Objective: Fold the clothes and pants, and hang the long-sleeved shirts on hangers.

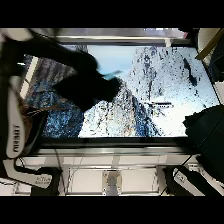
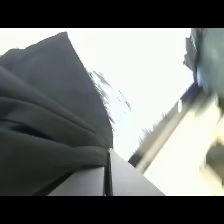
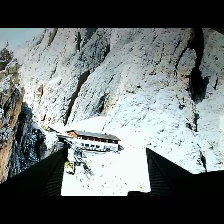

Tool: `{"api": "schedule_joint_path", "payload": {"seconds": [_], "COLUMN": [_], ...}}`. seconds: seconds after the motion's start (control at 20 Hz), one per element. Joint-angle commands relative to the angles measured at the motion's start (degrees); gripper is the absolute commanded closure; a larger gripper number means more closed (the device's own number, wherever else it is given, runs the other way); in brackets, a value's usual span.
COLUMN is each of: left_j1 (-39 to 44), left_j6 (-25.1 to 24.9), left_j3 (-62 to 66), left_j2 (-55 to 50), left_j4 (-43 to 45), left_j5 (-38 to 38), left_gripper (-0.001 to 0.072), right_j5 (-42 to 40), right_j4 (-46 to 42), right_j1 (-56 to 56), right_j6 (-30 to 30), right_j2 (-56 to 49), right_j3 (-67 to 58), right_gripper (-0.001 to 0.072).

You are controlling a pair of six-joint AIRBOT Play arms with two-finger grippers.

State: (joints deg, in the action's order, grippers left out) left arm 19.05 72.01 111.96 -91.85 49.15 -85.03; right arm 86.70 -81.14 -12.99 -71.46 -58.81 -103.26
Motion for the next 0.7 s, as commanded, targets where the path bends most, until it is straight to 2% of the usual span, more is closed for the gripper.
{"api": "schedule_joint_path", "payload": {"seconds": [0.0,0.1,0.15,0.25,0.3,0.45,0.5,0.6,0.65], "left_j1": [16.5,22.5,24.3,24.4,22.9,14.6,11.0,2.7,-1.4], "left_j6": [0.6,0.6,0.6,1.3,4.2,12.0,14.4,18.6,20.2], "left_j3": [-2.3,-2.3,-2.2,-1.1,0.6,4.0,3.9,3.2,2.0], "left_j2": [-6.1,-11.6,-13.8,-15.4,-14.9,-10.0,-8.4,-7.1,-7.2], "left_j4": [6.6,6.6,6.7,12.7,18.5,37.8,41.3,40.5,37.9], "left_j5": [3.2,6.8,9.2,12.0,11.7,11.5,10.7,8.9,9.2], "left_gripper": [0.0697,0.0695,0.0619,0.0048,0.0018,0.0020,0.0020,0.0020,0.0021], "right_j5": [0.8,0.8,0.8,0.9,0.8,0.4,0.3,-0.3,-1.7], "right_j4": [-1.6,-1.5,-1.3,-1.2,-1.3,-1.2,-1.2,0.4,4.0], "right_j1": [0.0,0.0,0.0,0.0,0.0,0.0,0.0,0.0,0.0], "right_j6": [0.0,0.0,0.0,0.2,0.3,0.5,0.6,0.6,0.5], "right_j2": [-2.2,-4.3,-5.5,-7.7,-8.7,-9.8,-9.8,-9.7,-9.6], "right_j3": [-0.3,-0.3,-0.3,-0.3,-0.1,4.3,7.4,14.3,18.2], "right_gripper": [0.0168,0.0168,0.0168,0.0168,0.0168,0.0168,0.0168,0.0168,0.0168]}}
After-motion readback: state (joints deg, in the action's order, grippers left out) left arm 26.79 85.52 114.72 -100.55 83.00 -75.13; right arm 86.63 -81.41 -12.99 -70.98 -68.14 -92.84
